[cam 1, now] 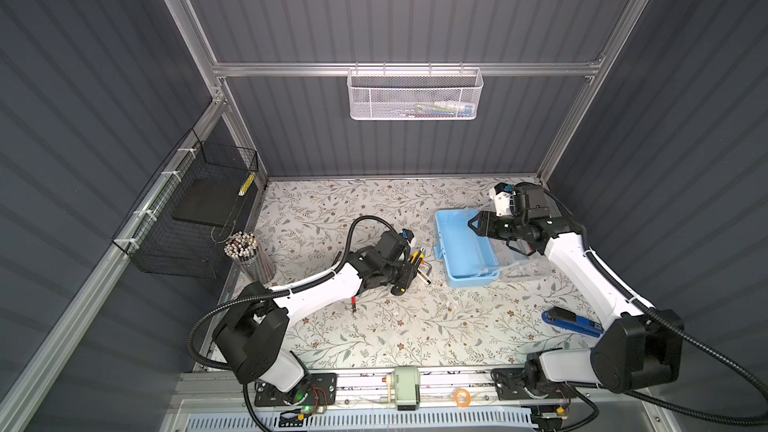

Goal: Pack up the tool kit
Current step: 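Grasp the yellow-black utility knife with the left gripper and lift it while right moves inward, then lift the yellow-black knife with the left gripper while the right gripper closes on it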

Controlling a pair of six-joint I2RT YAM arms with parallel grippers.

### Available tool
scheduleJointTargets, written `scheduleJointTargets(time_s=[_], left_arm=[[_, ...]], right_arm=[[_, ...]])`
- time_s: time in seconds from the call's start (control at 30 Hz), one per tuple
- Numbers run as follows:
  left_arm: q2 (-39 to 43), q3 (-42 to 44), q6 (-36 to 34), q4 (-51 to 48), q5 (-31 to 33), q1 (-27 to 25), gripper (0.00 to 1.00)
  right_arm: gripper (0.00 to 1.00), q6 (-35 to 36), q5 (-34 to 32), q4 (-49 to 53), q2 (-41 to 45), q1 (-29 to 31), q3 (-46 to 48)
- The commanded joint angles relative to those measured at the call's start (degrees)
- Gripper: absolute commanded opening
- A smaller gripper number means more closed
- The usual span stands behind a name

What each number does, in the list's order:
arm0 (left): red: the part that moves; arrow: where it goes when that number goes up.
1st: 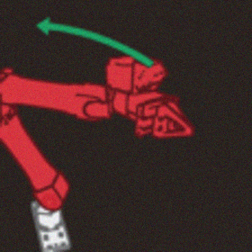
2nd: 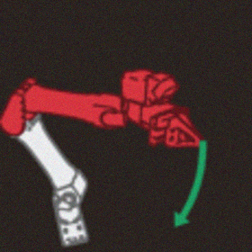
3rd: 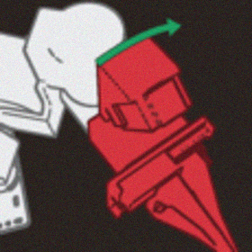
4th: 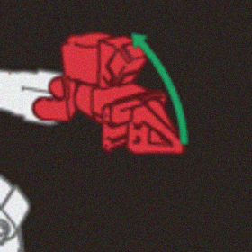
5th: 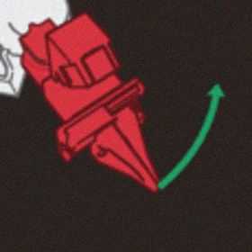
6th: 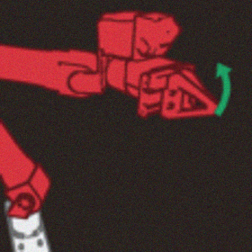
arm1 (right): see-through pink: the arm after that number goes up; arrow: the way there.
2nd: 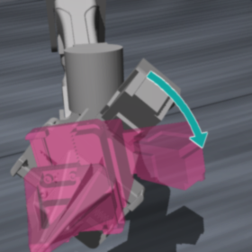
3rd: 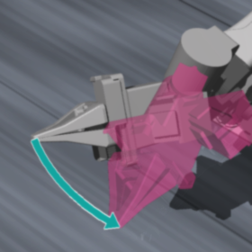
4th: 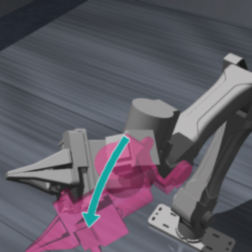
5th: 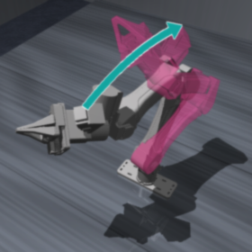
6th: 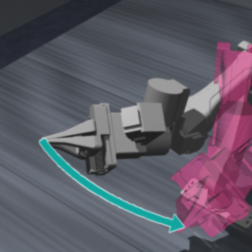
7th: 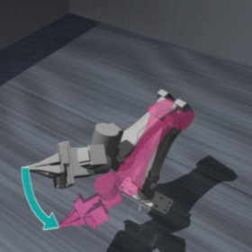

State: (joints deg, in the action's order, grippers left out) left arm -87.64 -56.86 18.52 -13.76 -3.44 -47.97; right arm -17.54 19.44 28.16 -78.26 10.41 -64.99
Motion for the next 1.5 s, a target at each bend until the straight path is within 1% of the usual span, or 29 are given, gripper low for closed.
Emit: scheduleJointTargets(time_s=[0.0, 0.23, 0.4, 0.63, 0.97, 1.03, 1.13, 1.27, 1.4, 1.47], left_arm=[[1.15, -1.85, 0.99, 2.15, -0.86, -0.28, 0.28], [0.07, -3.21, 2.05, 4.94, -1.03, -0.22, 0.28], [-1.25, -4.97, 2.71, 6.38, -0.56, -0.28, 0.28], [-3.57, -6.96, 3.84, 8.97, -2.82, -0.29, 0.28], [-3.51, -7.04, 5.28, 12.82, -4.63, -0.22, 0.29], [-3.29, -6.86, 5.29, 13.42, -5.24, -0.29, 0.29], [-3.07, -6.43, 5.55, 14.05, -5.2, -0.29, 0.29], [-3.19, -6.26, 5.9, 14.91, -5.04, -0.29, 0.31], [-3.24, -6.3, 6.31, 15.33, -4.47, -0.29, 0.38], [-3.17, -6.3, 6.52, 14.97, -3.84, -0.28, 0.46]], right_arm=[[0.57, -2.28, 1.03, -2.1, 0.5, 2.14, 1.24], [0.56, -4.67, 1.19, -5.06, -1.08, 7.08, 2.61], [0.55, -7.59, 3.4, -8.75, -1.49, 9.37, 4.11], [0.55, -12.18, 5.48, -14.03, -2.41, 12.96, 6.21], [0.54, -14.35, 5.82, -16.65, -5.38, 15.49, 5.78], [0.52, -14.73, 5.91, -16.9, -5.83, 15.63, 5.51], [0.45, -15.53, 6.62, -18.11, -6.16, 16.01, 5.4], [0.31, -16.49, 7.21, -18.83, -6.48, 16.3, 5.4], [0.17, -16.15, 7.28, -18.09, -5.95, 16.38, 5.42], [0.14, -15.41, 6.63, -16.81, -5.37, 16.39, 5.07]])
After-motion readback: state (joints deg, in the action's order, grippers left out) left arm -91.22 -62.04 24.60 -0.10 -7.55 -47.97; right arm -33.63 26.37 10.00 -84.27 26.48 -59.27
